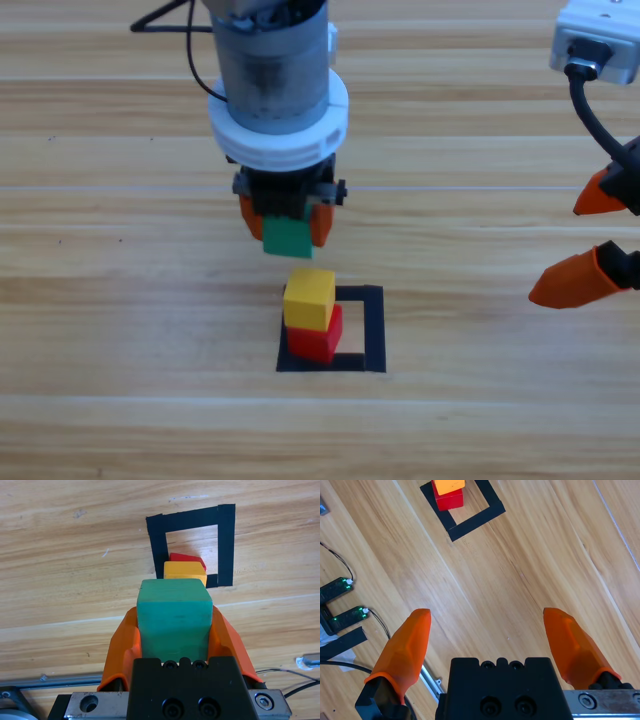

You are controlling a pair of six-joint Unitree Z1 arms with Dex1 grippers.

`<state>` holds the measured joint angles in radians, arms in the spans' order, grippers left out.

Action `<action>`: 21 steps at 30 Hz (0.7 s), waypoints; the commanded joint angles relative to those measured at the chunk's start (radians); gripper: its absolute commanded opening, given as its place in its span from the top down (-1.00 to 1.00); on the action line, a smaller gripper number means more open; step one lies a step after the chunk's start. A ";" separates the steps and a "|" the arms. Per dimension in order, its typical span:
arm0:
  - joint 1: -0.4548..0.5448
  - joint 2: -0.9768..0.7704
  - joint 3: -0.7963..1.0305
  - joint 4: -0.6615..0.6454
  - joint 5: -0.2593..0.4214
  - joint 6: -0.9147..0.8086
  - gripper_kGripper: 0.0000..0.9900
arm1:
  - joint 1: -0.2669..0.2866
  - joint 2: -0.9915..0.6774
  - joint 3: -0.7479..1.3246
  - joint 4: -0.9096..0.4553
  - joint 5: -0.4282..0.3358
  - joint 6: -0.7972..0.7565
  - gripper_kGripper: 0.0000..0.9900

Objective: Stack the blocks in the rectangular block: red at the bottom, yellow in the middle, green on top

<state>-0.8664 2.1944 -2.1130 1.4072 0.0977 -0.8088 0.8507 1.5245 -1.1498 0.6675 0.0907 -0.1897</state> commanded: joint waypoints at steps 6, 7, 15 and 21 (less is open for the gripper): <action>-0.029 0.082 -0.018 -0.001 -0.029 -0.041 1.00 | -0.022 0.026 0.033 -0.012 0.023 -0.008 -1.00; -0.029 0.085 -0.018 -0.001 -0.030 -0.044 1.00 | -0.022 0.026 0.035 -0.012 0.026 -0.010 -1.00; -0.042 0.102 -0.010 -0.001 -0.039 -0.059 1.00 | -0.022 0.034 0.039 -0.011 0.038 -0.013 -1.00; -0.048 0.110 -0.007 -0.002 -0.041 -0.062 1.00 | -0.022 0.028 0.041 -0.011 0.035 -0.014 -1.00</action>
<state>-0.8859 2.2475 -2.1262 1.4072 0.0646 -0.8622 0.8507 1.5245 -1.1402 0.6675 0.1222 -0.1928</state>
